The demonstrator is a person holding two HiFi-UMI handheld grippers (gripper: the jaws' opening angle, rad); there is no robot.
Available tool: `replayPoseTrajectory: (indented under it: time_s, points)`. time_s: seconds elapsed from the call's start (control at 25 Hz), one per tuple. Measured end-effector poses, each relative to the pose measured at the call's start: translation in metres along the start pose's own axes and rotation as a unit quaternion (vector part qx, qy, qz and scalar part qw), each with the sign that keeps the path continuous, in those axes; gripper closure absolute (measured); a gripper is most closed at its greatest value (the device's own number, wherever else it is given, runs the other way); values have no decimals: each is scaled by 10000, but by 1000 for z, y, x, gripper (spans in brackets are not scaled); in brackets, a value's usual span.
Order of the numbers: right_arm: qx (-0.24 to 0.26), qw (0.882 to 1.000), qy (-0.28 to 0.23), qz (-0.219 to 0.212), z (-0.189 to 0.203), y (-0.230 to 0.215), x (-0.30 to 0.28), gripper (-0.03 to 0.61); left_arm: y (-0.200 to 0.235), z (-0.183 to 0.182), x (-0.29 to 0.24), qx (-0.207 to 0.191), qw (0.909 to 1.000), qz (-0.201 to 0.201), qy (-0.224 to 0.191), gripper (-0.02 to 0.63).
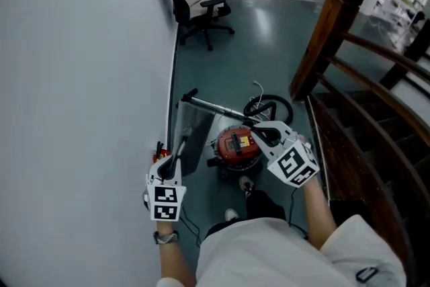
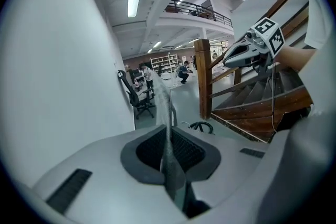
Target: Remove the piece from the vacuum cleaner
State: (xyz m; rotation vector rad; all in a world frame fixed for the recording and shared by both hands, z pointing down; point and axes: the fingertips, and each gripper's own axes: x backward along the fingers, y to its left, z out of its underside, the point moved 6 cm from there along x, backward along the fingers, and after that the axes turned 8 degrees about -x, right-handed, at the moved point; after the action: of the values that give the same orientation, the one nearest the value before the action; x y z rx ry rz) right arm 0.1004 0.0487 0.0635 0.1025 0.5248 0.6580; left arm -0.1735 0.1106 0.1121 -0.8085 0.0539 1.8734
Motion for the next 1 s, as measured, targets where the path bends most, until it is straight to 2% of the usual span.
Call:
replayPoseTrajectory:
  time_s: [0.4,0.52,1.0]
  points:
    - [255,9984,-251,437,-35,-7,56,548,10,-60,37,-519,9968,-207,-579,584]
    - [368,9979,-277,455,-45,-7,69,548,11,-74,51,-708,9945,-253,-725,584]
    - [670,9944,-506,645,-82,0,89,549,8,-108,88,-1137,9854,-252,-1242,584]
